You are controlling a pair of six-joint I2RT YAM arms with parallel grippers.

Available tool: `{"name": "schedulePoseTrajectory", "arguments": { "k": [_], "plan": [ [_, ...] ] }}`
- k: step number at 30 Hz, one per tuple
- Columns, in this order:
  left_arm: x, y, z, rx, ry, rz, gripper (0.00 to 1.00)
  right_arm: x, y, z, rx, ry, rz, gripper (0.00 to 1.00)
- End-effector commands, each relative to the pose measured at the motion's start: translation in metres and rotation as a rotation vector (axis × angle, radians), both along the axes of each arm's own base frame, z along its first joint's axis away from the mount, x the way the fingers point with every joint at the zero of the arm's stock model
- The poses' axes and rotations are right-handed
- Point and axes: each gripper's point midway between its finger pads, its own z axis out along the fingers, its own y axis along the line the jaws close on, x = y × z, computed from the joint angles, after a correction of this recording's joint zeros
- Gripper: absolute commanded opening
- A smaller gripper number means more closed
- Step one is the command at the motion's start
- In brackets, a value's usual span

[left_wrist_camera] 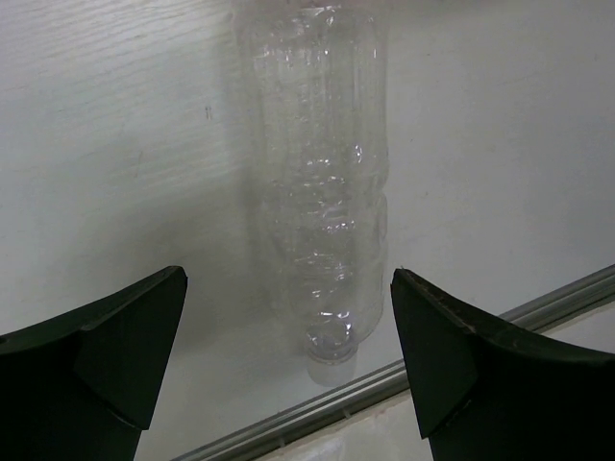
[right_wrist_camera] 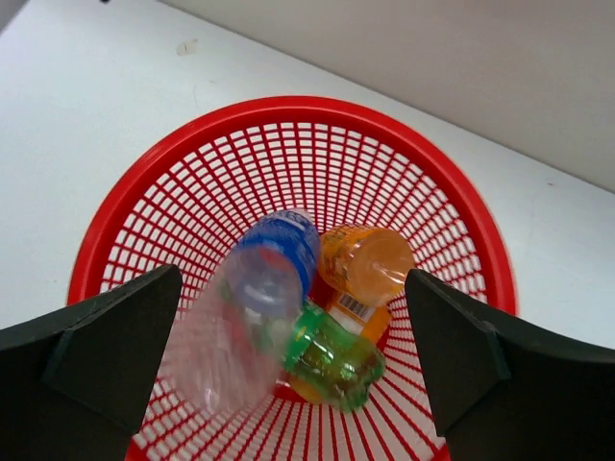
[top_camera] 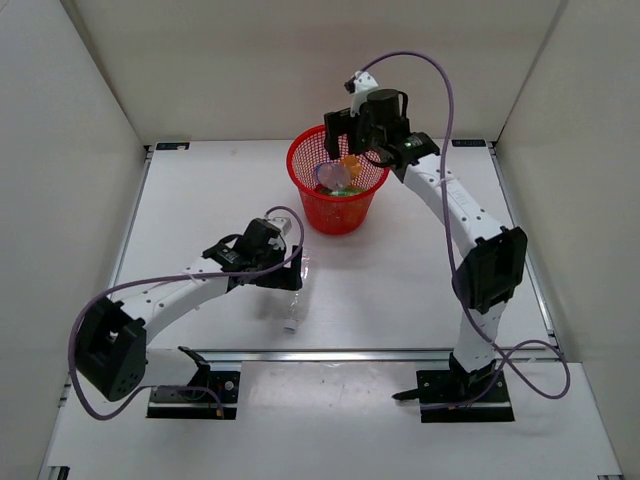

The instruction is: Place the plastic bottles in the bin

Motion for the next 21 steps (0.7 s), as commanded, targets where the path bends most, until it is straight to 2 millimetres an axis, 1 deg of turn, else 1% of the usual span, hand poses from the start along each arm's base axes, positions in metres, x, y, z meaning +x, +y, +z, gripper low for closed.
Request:
{"name": "schedulePoseTrajectory", "arguments": {
  "k": [1,2,3,4,5,6,7,8,9,10,11,12,13,14,15,16,17,18,19,20,21],
  "plan": [
    [0.008,-0.022,0.006,-0.025,-0.032,-0.082,0.98,-0.027,-0.032,0.089,0.086,-0.151,-0.031,0.99],
    [0.009,-0.028,0.005,-0.035,-0.034,-0.1,0.99,-0.037,-0.043,0.102,0.121,-0.162,-0.053,0.99],
    [0.008,-0.032,-0.002,-0.026,-0.023,-0.113,0.99,-0.04,-0.056,0.083,0.103,-0.12,-0.091,1.0],
    [0.01,-0.032,-0.011,-0.01,-0.009,-0.113,0.99,-0.051,-0.071,0.07,0.097,-0.093,-0.119,0.99],
    [0.008,-0.035,-0.016,-0.008,-0.003,-0.118,0.99,-0.067,-0.084,0.088,0.123,-0.13,-0.143,0.99],
    [0.008,-0.038,-0.023,0.004,0.013,-0.119,0.99,-0.072,-0.097,0.056,0.111,-0.069,-0.18,0.99],
    [0.006,-0.036,-0.033,0.028,0.029,-0.125,0.98,-0.087,-0.117,0.046,0.118,-0.053,-0.22,0.99],
    [0.011,-0.037,-0.035,0.037,0.015,-0.116,0.98,-0.102,-0.126,0.055,0.147,-0.07,-0.228,0.99],
    [0.015,-0.036,-0.041,0.061,0.015,-0.094,0.99,-0.118,-0.139,0.04,0.172,-0.028,-0.255,0.99],
    [0.015,-0.036,-0.045,0.066,0.023,-0.089,0.98,-0.123,-0.159,0.012,0.168,0.03,-0.302,0.99],
    [0.021,-0.034,-0.047,0.076,0.01,-0.057,0.95,-0.138,-0.169,-0.006,0.187,0.065,-0.314,0.99],
    [0.023,-0.036,-0.047,0.076,-0.001,-0.058,0.92,-0.146,-0.186,-0.003,0.22,0.054,-0.37,0.99],
    [0.026,-0.036,-0.044,0.062,-0.013,-0.045,0.83,-0.154,-0.207,-0.031,0.204,0.116,-0.43,0.99],
    [0.032,-0.036,-0.038,0.046,-0.029,-0.026,0.71,-0.163,-0.215,-0.035,0.21,0.128,-0.452,0.99],
    [0.035,-0.035,-0.033,0.042,-0.046,-0.015,0.58,-0.172,-0.23,-0.053,0.202,0.169,-0.503,0.99],
    [0.038,-0.034,-0.019,0.035,-0.074,0.001,0.52,-0.183,-0.238,-0.068,0.186,0.208,-0.532,0.99],
    [0.045,-0.031,0.0,0.014,-0.118,0.027,0.43,-0.187,-0.258,-0.08,0.182,0.232,-0.597,0.99],
    [0.049,-0.027,0.022,0.004,-0.171,0.053,0.4,-0.194,-0.264,-0.087,0.176,0.245,-0.62,0.99],
    [0.054,-0.022,0.038,-0.01,-0.202,0.079,0.41,-0.199,-0.275,-0.088,0.173,0.235,-0.648,0.99],
    [0.059,-0.021,0.066,-0.051,-0.264,0.094,0.4,-0.204,-0.283,-0.092,0.177,0.244,-0.677,0.99],
    [0.066,-0.02,0.091,-0.092,-0.309,0.108,0.41,-0.208,-0.284,-0.093,0.174,0.248,-0.678,0.99]
  ]
}}
